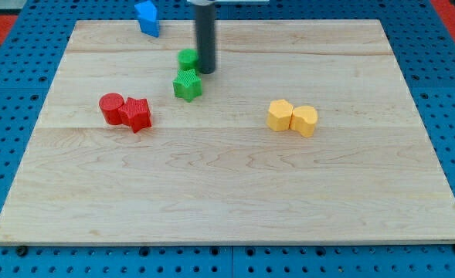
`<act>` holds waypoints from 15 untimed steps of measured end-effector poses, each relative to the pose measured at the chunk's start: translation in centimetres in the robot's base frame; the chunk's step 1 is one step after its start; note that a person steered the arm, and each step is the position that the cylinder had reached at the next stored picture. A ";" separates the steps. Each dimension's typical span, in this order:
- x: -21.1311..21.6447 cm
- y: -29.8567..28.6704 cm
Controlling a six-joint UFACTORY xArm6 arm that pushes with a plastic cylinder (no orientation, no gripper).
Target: Place the green circle into the blue triangle
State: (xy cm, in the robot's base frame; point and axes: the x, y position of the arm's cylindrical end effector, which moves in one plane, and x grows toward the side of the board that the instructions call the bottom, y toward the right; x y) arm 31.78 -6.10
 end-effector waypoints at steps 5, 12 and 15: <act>-1.1 -4.4; -8.1 -11.5; -1.3 -7.5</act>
State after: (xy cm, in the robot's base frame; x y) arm 30.44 -13.60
